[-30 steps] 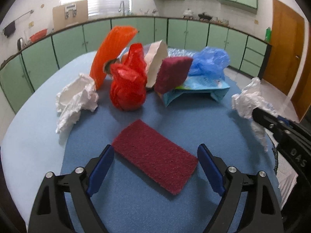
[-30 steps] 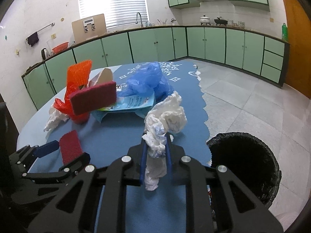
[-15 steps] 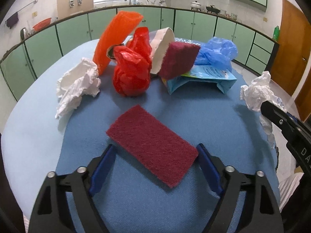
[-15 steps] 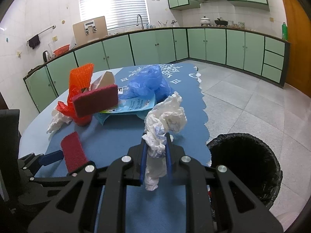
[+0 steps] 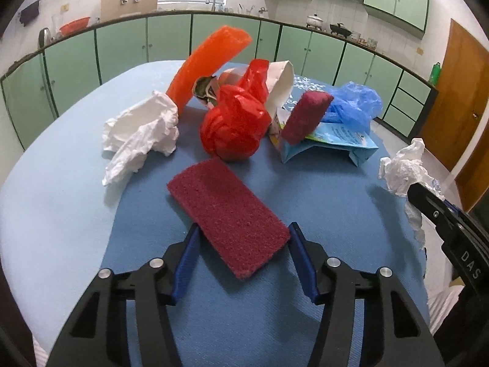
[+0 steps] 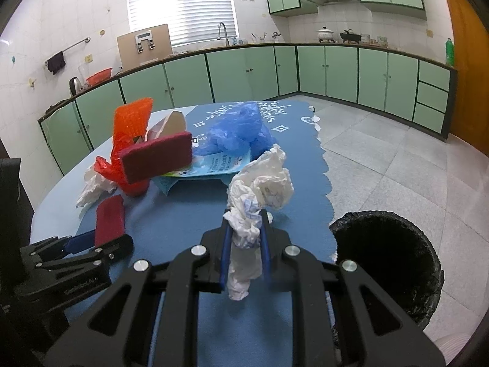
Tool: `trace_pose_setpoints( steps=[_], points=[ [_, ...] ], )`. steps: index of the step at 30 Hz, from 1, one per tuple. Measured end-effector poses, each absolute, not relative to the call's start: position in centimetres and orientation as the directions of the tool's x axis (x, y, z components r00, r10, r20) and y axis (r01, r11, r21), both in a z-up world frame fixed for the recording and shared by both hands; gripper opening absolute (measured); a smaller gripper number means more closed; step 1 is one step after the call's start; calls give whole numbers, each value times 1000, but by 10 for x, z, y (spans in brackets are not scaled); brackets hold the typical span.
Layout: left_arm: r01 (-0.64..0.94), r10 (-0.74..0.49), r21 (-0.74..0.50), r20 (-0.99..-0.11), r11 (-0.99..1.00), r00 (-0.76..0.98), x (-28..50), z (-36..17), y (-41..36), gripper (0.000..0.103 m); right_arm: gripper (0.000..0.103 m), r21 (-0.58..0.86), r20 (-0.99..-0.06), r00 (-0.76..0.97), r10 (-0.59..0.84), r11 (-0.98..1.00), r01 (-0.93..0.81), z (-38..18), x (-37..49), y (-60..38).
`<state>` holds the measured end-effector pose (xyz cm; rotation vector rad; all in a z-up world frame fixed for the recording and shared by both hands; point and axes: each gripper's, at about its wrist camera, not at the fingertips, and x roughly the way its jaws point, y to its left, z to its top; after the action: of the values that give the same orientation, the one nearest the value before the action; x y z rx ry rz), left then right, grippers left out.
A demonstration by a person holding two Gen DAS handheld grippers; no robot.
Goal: Collect trash
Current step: 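Grasp the maroon scouring pad with the left tool while the right tool holds the tissue, then carry the pad and tissue over the black bin and release both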
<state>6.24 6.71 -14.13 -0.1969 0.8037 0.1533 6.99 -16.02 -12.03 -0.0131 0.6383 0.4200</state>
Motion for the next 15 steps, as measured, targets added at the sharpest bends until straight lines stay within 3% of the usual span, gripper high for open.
trace_pose_setpoints(
  steps=[9,15],
  points=[
    [-228,67,-150,-681,962,730,51,-129,84,55,16,97,-566,736,372,916,-389,-113,64,-160],
    [-182,70,-128,-601,975,796,42,-102,78,55,16,93,-533,759,374,918,-386,-97,59,-165]
  ],
)
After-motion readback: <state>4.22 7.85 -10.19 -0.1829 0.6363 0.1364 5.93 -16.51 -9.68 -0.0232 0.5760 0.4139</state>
